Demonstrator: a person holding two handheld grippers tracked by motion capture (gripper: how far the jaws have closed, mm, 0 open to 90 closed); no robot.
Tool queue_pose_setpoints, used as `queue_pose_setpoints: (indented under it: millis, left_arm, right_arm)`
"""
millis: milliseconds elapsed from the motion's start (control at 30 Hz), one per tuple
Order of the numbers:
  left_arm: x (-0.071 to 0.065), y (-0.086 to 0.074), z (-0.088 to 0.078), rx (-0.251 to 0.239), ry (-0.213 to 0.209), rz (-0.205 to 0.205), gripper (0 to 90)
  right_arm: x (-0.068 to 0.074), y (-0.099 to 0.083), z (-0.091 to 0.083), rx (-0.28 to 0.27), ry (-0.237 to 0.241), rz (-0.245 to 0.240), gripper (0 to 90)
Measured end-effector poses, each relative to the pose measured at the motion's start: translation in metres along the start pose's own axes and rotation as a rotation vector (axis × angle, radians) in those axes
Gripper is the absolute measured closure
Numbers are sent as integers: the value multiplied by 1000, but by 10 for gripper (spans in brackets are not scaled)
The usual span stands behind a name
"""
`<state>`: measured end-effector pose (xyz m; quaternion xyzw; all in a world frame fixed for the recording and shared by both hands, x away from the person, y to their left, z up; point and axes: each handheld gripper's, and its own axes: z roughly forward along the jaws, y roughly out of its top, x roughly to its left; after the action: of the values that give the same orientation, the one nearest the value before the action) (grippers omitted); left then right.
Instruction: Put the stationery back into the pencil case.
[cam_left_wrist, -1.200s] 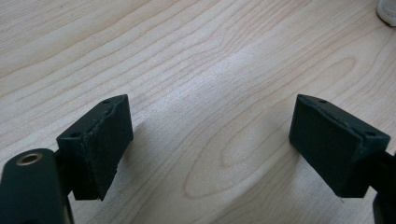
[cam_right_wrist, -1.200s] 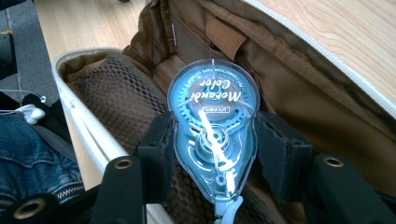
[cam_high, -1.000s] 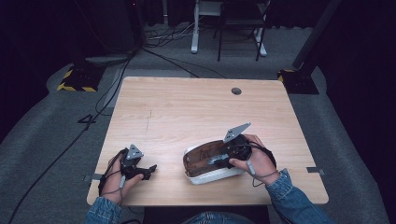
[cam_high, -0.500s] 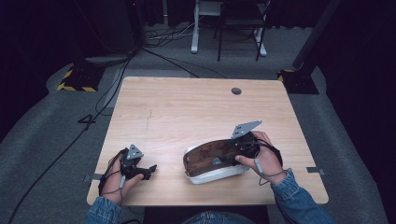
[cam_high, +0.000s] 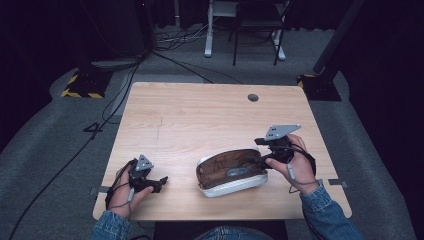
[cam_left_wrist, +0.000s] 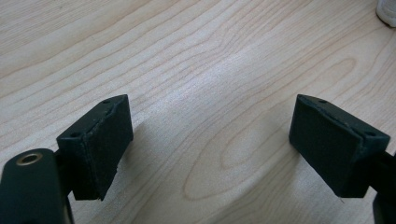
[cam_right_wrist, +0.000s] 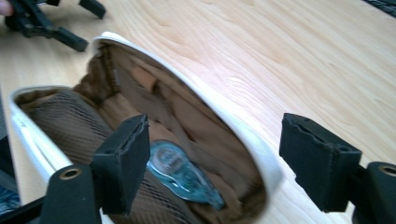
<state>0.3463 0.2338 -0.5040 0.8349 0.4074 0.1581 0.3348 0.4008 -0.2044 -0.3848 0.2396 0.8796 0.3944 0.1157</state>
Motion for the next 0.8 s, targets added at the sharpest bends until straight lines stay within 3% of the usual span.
queue_pose_setpoints:
  millis: [300,500,800]
  left_arm:
    - [0,0,0,-2,0,-7,136]
    - [2,2,2,2,0,-14,120]
    - [1,4,4,7,9,-26,93]
  right_arm:
    - [-22,-14,-12,-12,-70,51,223]
    - [-43,-31,-21,-15,-123,112,208]
    - [-61,-55,-26,-7,-162,170,198]
